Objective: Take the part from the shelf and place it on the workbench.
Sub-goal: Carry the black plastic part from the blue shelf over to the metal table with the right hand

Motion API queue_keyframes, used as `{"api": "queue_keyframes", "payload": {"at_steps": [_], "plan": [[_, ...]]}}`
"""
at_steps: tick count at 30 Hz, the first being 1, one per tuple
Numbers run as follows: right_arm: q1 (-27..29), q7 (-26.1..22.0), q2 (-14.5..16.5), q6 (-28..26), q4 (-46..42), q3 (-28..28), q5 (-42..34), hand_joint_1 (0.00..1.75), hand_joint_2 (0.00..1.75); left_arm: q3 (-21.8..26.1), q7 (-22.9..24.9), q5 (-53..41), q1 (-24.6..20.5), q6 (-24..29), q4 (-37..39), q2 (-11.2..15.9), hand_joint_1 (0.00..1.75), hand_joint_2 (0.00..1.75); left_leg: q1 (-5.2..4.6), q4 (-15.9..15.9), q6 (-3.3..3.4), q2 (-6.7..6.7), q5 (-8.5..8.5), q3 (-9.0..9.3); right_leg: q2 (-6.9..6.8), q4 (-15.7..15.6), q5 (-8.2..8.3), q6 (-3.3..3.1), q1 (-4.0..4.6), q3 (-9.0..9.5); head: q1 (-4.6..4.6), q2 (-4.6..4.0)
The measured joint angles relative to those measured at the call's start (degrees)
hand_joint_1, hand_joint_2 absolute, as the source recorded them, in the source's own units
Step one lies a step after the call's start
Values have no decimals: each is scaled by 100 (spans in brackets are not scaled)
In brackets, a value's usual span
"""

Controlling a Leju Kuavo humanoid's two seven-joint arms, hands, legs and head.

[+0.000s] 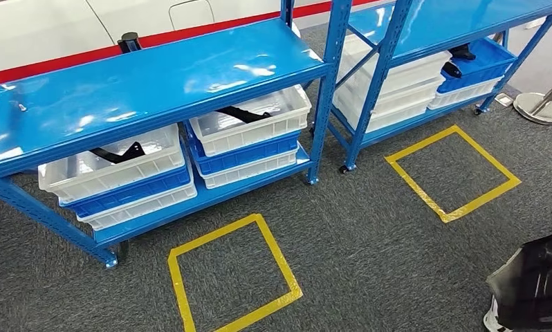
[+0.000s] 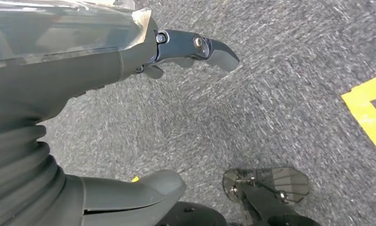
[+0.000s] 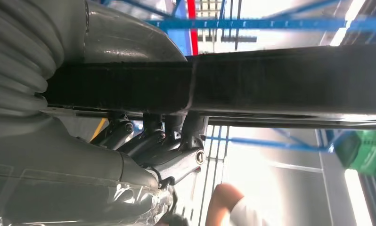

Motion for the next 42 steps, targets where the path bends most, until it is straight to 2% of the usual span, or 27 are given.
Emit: {"api": "queue_keyframes", "payload": {"at_steps": [1,3,5,6,7,8,10,11,13,14,16,18,20,22,23,24,26,28,30,31,33,35,37,38,39,40,42], "plan": [[-3,1,10,-10,-4,-20,6,175,175,-1,0,-5,-9,0,-2,0,0,175,14,34,-35,-33,-36,-10,57,-8,24,-47,-24,-9,1,0],[-27,0,40,-56,-14,-57,22,175,175,-2,1,-27,-19,0,-3,1,0,175,56,367,-100,-313,-310,-151,177,-25,87,-151,-76,-31,-9,1],[-60,-3,81,-119,-20,-99,48,175,175,-4,9,-44,-17,0,-3,1,0,175,90,1117,-141,-639,-760,-465,291,-20,130,-213,-73,-81,-18,1],[-72,-3,105,-157,-21,-128,65,175,175,-5,26,-46,-14,-3,-3,1,0,175,97,1479,-153,-703,-916,-621,357,-16,143,-222,-66,-105,-17,1],[-80,-4,136,-202,-21,-161,92,175,175,-7,55,-51,-11,-20,-3,1,0,175,102,1677,-159,-727,-954,-704,431,-9,156,-223,-60,-122,-18,1],[-87,-4,168,-252,-21,-197,124,175,175,-8,92,-57,-7,-46,-3,4,0,175,108,1651,-160,-742,-868,-680,510,3,164,-218,-58,-134,-19,1],[-99,-2,232,-345,-21,-263,187,175,175,-10,141,-64,2,-85,-3,19,0,175,130,998,-146,-848,-460,-343,669,36,172,-202,-64,-144,-25,1],[-106,-1,257,-381,-21,-293,211,175,175,-11,135,-61,9,-70,-1,27,0,175,147,599,-133,-1002,-296,-145,739,58,174,-187,-51,-157,-29,1],[-116,1,293,-432,-22,-340,257,175,175,-10,86,-52,17,11,3,35,0,175,158,140,-108,-1222,-169,60,868,84,197,-125,-38,-214,-36,1],[-117,2,310,-458,-22,-365,283,175,175,-10,69,-49,17,55,5,37,0,175,142,93,-90,-1243,-182,68,935,82,219,-73,-42,-251,-37,1],[-110,4,357,-516,-26,-415,359,175,175,-9,85,-52,14,110,4,37,0,175,123,46,-15,-1093,-134,61,1023,71,262,20,-63,-331,-38,1],[-109,4,408,-597,-31,-449,475,175,175,-9,141,-68,13,129,4,46,0,175,133,-27,72,-926,-62,57,806,333,125,19,-37,-509,-21,0],[-112,3,450,-697,-30,-456,647,175,175,-19,220,-130,18,149,5,69,0,175,124,-50,109,-742,-33,32,486,1083,-237,-42,-14,-858,10,0],[-108,8,506,-816,-18,-452,871,175,175,-57,337,-231,19,203,7,123,0,175,108,-46,112,-553,-28,12,389,1756,-493,-30,-21,-1131,30,1],[-103,14,540,-876,-9,-452,991,175,175,-80,383,-270,12,236,8,165,0,175,105,-45,109,-468,-28,9,367,1781,-489,10,-30,-1102,31,1],[-98,22,571,-924,1,-452,1091,175,175,-99,411,-293,0,266,8,208,0,175,106,-44,104,-391,-29,12,334,1573,-407,64,-41,-955,32,1],[-89,38,617,-965,27,-452,1191,175,175,-111,359,-273,-37,320,7,286,0,175,90,-30,61,-266,-43,31,121,700,-149,150,-56,-426,39,1],[-81,37,646,-949,66,-451,1179,175,175,-80,137,-157,-73,431,-2,325,0,175,53,-8,-11,-168,-69,54,-56,136,6,108,-35,-102,42,1],[-63,27,669,-920,104,-457,1157,175,175,-11,-120,-34,-107,573,-22,328,0,175,44,-6,-74,-67,-84,83,-2,89,39,-1,-5,-112,37,1],[-53,24,680,-901,117,-460,1152,175,175,25,-206,12,-127,618,-35,321,0,175,64,5,-112,-69,-101,88,57,89,51,-52,-25,-125,34,1],[-49,41,696,-837,131,-463,1133,175,175,108,-349,126,-154,663,-66,298,0,175,102,217,-179,-310,-297,8,173,78,92,-153,-60,-142,26,1],[-54,87,702,-756,133,-461,1096,175,175,208,-506,234,-149,707,-85,250,0,175,117,857,-202,-641,-710,-278,280,77,128,-226,-58,-171,16,1],[-53,152,702,-673,141,-462,1050,175,175,283,-567,237,-126,610,-104,183,0,175,117,1551,-194,-735,-999,-606,412,81,148,-261,-27,-204,16,1],[-50,191,701,-629,148,-464,1035,175,175,295,-535,181,-115,443,-116,155,0,175,117,1668,-185,-744,-980,-668,487,85,154,-267,-16,-211,16,1],[-48,234,698,-585,154,-466,1031,175,175,282,-464,96,-109,198,-130,134,0,175,118,1563,-171,-756,-844,-625,562,89,159,-269,-10,-211,15,1],[-45,281,692,-538,158,-469,1044,175,175,245,-360,1,-105,-114,-141,123,0,175,119,1261,-152,-790,-632,-484,636,94,160,-265,-8,-205,14,0],[-27,385,670,-406,160,-478,1143,175,175,144,-116,-181,-98,-768,-150,113,0,175,128,494,-92,-1047,-260,-131,770,113,168,-245,6,-206,10,0]]}}
